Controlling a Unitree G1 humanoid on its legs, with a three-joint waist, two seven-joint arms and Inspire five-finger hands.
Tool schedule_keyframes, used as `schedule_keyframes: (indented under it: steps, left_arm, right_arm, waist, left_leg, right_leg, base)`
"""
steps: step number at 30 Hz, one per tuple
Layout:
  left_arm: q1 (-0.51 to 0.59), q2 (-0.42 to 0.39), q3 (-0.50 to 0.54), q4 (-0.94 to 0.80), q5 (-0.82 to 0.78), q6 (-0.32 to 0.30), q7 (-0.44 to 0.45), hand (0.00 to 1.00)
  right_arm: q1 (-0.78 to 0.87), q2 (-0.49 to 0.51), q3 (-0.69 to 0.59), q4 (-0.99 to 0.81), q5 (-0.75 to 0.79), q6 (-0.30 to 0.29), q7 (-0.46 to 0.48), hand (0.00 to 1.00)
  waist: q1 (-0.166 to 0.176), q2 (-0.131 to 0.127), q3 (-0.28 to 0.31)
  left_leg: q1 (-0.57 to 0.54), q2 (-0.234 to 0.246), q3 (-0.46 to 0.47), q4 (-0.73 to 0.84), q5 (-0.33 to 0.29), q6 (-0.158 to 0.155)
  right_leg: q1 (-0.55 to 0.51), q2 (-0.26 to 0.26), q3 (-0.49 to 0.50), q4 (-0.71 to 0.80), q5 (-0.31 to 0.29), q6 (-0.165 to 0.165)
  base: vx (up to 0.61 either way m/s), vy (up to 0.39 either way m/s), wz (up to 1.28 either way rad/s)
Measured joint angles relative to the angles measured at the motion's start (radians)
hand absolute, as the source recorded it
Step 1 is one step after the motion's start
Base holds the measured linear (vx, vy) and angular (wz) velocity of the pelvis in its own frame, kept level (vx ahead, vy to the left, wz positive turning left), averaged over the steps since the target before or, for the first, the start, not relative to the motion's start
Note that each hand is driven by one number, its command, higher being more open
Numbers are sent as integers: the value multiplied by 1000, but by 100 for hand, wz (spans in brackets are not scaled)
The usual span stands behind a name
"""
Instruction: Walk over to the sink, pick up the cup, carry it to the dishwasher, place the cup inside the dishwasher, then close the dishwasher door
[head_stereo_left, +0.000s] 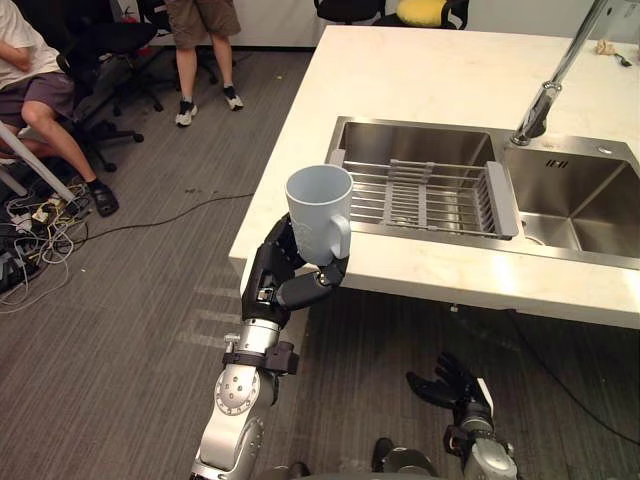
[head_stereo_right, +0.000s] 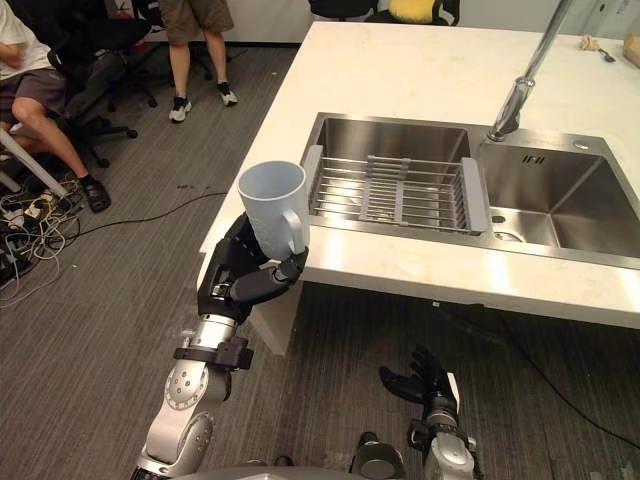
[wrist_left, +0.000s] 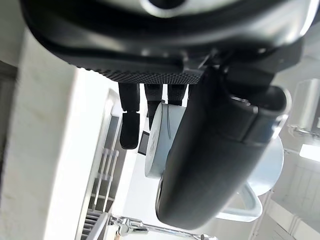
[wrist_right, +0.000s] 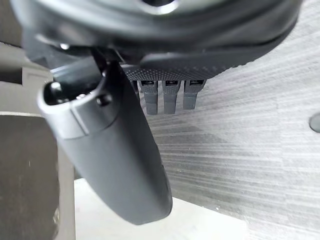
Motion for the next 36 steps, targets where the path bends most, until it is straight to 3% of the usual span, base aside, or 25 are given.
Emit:
schedule_keyframes:
  steps: [6,8,10,12,14,16,17,18,19,21,22,23,24,26,27,29,31,33,34,35,36]
  left_arm:
    - [6,7,24,0,0,0,-3,30]
    - [11,-3,28,-6,0,0,-3,30]
    - [14,-12,39,-17,0,0,-2,30]
    - [21,-13,55,-32,0,1,0,30]
    - [29,-30,64,-33,-2,1,0,30]
    - [32,-34,62,-33,-3,2,-1,30]
    - [36,-24,54,-38,-10,2,-4,30]
    - [41,-12,54,-41,-22,2,-4,30]
    - [55,-6,64,-39,-41,2,-1,30]
    - [91,-6,65,-36,-63,5,0,30]
    - [113,-7,52,-34,-63,10,-2,30]
    - [119,-7,41,-31,-63,15,-3,30]
    - [111,8,-4,-14,-62,33,-8,30]
    - [108,25,-33,-8,-60,37,-15,30]
    - [107,34,-43,-7,-60,37,-20,30]
    - [104,35,-40,-3,-60,37,-26,30]
    - [88,36,-37,6,-62,37,-23,30]
    - [88,36,-30,6,-63,36,-24,30]
    - [93,38,-19,4,-64,36,-25,30]
    - [102,35,-6,0,-75,36,-25,30]
    - [111,31,-3,-4,-82,36,-25,30]
  right_arm:
    - [0,2,10,3,-4,1,-3,90]
    - [13,-1,11,4,-4,1,-14,90]
    - [8,-1,12,4,-4,1,-23,90]
    - [-7,-3,9,4,-4,0,-26,90]
    - [-23,-38,11,9,-6,0,-29,90]
    - [-39,-65,9,10,-11,0,-36,90]
    - [-50,-74,7,10,-12,0,-44,90]
    - [-60,-77,7,10,-12,0,-47,90]
    - [-88,-80,7,15,-22,0,-53,90]
    - [-135,-81,11,20,-42,0,-52,90]
    - [-151,-85,32,21,-51,0,-51,90]
    - [-158,-88,44,21,-51,0,-49,90]
    - [-162,-75,50,30,-51,2,-39,90]
    - [-144,-56,57,28,-51,3,-37,90]
    - [-123,-49,70,26,-51,3,-31,90]
    - [-90,-37,74,14,-51,4,-24,90]
    - [-13,-21,73,-28,-51,11,-22,90]
    - [20,-12,73,-44,-51,28,-21,90]
    - [54,1,76,-86,-51,35,-20,90]
    - [75,6,88,-128,-51,35,-17,90]
    - [75,4,89,-139,-51,35,-15,90]
  waist:
    - [2,-13,-12]
    - [4,-25,-17]
    - [26,-33,-19]
    - [26,-38,-20]
    - [29,-21,-28]
    - [24,-20,-27]
    - [22,-25,-27]
    - [25,-35,-31]
    - [31,-44,-32]
    - [37,-46,-30]
    - [39,-44,-28]
    - [40,-46,-25]
    - [15,-43,-18]
    - [-6,-47,-13]
    - [-6,-54,-10]
    - [-6,-58,-11]
    - [-26,-63,-10]
    - [-12,-73,-5]
    - [3,-88,-7]
    - [4,-100,-14]
    - [8,-94,-22]
  left_leg:
    - [-21,-12,-21,2,1,16]
    - [-49,-26,-110,1,22,32]
    - [-89,-37,-163,0,39,25]
    - [-126,8,-47,5,30,33]
    - [-159,139,285,96,40,53]
    - [-185,151,462,150,44,98]
    - [-201,137,542,153,38,136]
    - [-209,107,541,137,21,153]
    - [-225,72,487,138,-2,139]
    - [-234,52,463,211,-84,138]
    - [-231,48,450,275,-130,146]
    - [-229,38,424,299,-148,155]
    - [-207,-7,321,321,-178,170]
    - [-193,-40,229,303,-176,174]
    - [-175,-68,172,283,-165,184]
    - [-158,-107,90,268,-157,197]
    - [-136,-161,-52,264,-153,202]
    - [-98,-169,-71,248,-161,187]
    - [-79,-169,-74,249,-170,171]
    - [-62,-158,-74,250,-182,151]
    - [-60,-144,-75,244,-183,149]
  right_leg:
    - [24,-3,-17,-60,42,8]
    - [59,-14,-112,-89,48,12]
    - [64,-30,-194,-90,48,13]
    - [75,-56,-305,-88,49,14]
    - [100,-91,-451,-62,45,18]
    - [117,-128,-535,-12,27,25]
    - [140,-151,-584,9,-2,19]
    - [160,-165,-603,19,-46,40]
    - [170,-205,-636,67,-71,78]
    - [198,-287,-681,187,-129,92]
    - [217,-331,-667,273,-155,62]
    - [208,-360,-613,345,-152,19]
    - [101,-388,-269,595,-142,-75]
    - [9,-274,10,672,-218,-24]
    - [-41,-199,147,668,-256,-23]
    - [-95,-115,296,621,-298,-19]
    - [-130,12,558,507,-334,31]
    - [-148,28,586,450,-317,60]
    - [-152,26,553,379,-266,69]
    - [-147,33,530,337,-216,99]
    - [-133,43,514,317,-212,94]
  base:
    - [-55,52,10]
    - [-16,-38,110]
    - [-33,-14,137]
    - [-45,24,173]
    - [5,127,203]
    - [-4,187,182]
    - [-40,269,191]
    - [-43,312,208]
    - [-21,251,145]
    - [63,237,117]
    - [131,246,99]
    - [206,345,156]
    - [170,279,160]
    - [218,194,184]
    - [289,110,172]
    - [239,49,145]
    - [283,-59,202]
    - [261,-83,157]
    - [343,-135,148]
    - [284,-116,123]
    - [334,-146,75]
